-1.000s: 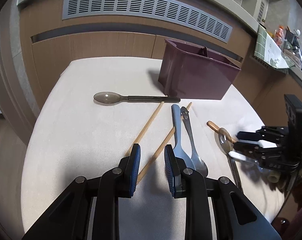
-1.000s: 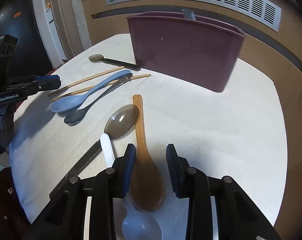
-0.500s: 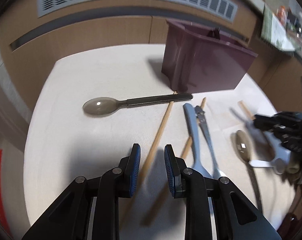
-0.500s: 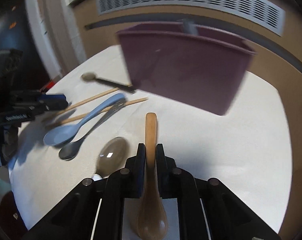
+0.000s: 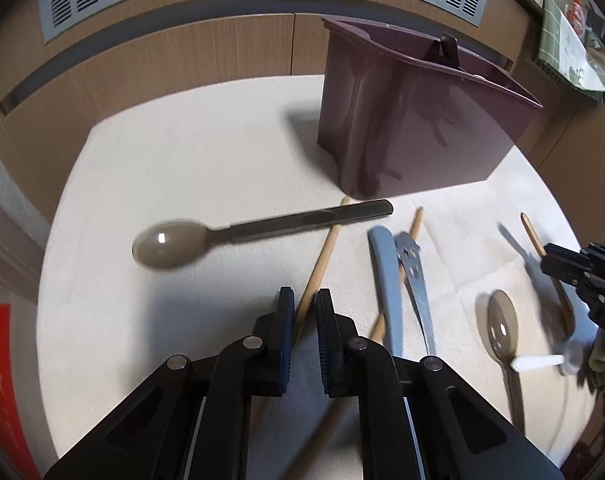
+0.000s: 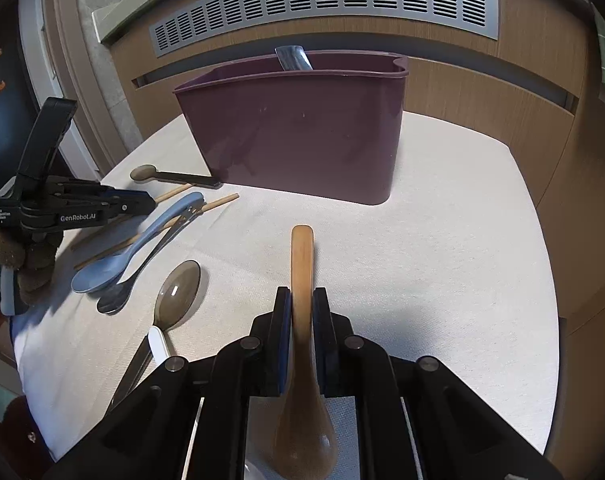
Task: Organize utensils
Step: 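Grasp the wooden spoon by its handle with the right gripper, then grasp a wooden chopstick with the left gripper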
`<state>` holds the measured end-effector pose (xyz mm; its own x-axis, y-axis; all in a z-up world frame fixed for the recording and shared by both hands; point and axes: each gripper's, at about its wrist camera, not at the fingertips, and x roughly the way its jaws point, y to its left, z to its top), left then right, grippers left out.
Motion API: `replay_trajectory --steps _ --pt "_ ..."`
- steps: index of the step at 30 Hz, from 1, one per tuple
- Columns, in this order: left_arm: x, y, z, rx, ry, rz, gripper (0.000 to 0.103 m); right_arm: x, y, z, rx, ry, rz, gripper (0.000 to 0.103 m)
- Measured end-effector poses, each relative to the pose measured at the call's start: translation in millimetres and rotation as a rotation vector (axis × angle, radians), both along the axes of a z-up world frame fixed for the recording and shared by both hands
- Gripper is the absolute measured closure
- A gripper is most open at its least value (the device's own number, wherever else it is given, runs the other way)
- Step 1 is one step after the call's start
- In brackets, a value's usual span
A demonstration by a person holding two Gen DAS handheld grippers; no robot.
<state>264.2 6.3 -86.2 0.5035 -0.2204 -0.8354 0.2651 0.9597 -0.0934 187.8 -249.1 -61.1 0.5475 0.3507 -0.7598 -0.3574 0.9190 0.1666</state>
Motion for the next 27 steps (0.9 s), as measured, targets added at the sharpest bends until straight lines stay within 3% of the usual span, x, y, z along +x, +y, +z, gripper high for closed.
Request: replay_trajectory --steps 8,21,24,27 --pt "-36 -10 3 0.007 0.062 -0.03 0.092 -1 -6 -3 0.009 -0.001 -0.012 0.093" --pt "-6 -27 5 0.026 0.041 -0.059 0.095 -6 -7 1 0.021 -0.02 -0.003 0.093" --pt "-9 -24 9 0.002 0.024 -0.033 0.097 -6 -7 4 0.028 -0.031 -0.01 0.093" --pt "-23 -16 28 -0.068 -0.023 -0.027 0.098 -7 -9 9 0.039 -0.046 -0.017 0.093"
